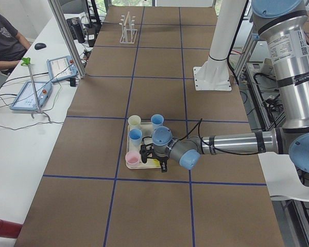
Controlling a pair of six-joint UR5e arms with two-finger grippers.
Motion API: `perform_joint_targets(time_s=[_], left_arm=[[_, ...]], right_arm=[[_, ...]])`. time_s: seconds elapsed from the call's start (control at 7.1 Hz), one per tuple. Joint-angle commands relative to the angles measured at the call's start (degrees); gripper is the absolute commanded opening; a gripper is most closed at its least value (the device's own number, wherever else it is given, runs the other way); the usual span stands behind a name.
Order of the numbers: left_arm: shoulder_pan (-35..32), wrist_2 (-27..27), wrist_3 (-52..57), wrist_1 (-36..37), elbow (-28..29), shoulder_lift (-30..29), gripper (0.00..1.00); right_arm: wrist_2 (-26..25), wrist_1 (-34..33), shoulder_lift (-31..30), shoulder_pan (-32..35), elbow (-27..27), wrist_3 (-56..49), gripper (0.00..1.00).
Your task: Transfer IKEA cup to right arm and place on rack
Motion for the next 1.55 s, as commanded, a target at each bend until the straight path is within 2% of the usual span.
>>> perform_joint_targets(time_s=[0.0, 0.28, 0.56, 0.85, 0.99, 1.27, 1.41], left_arm=[[0.5, 0.0, 0.0, 0.0, 0.4, -0.1, 0.56], [0.5, 0.1, 0.0, 0.1, 0.7, -0.6, 0.36], [0.3, 1.4, 0.0, -0.1, 0.6, -0.6, 0.01], [-1.9, 0.9, 0.3, -0.2, -0.6, 0.3, 0.00], [-5.6, 0.6, 1.2, -0.2, -2.3, 2.5, 0.00], [-12.9, -5.6, 8.4, 0.4, -6.1, 7.0, 0.00], [-13.8, -6.3, 8.4, 0.7, -9.3, 9.6, 0.00]], right_arm=[[0.0, 0.0, 0.1, -0.1, 0.0, -0.1, 1.00], [0.0, 0.0, 0.1, -0.2, 0.0, 0.0, 1.00], [0.0, 0.0, 0.1, -0.2, 0.0, -0.1, 1.00], [1.2, 0.0, 0.1, -0.2, 0.1, -0.1, 1.00], [2.0, 0.0, 0.1, -0.2, 0.1, -0.1, 1.00], [2.0, 0.0, 0.4, -0.3, 0.4, 0.0, 1.00], [2.0, 0.0, 0.4, -0.3, 0.9, 0.0, 1.00]])
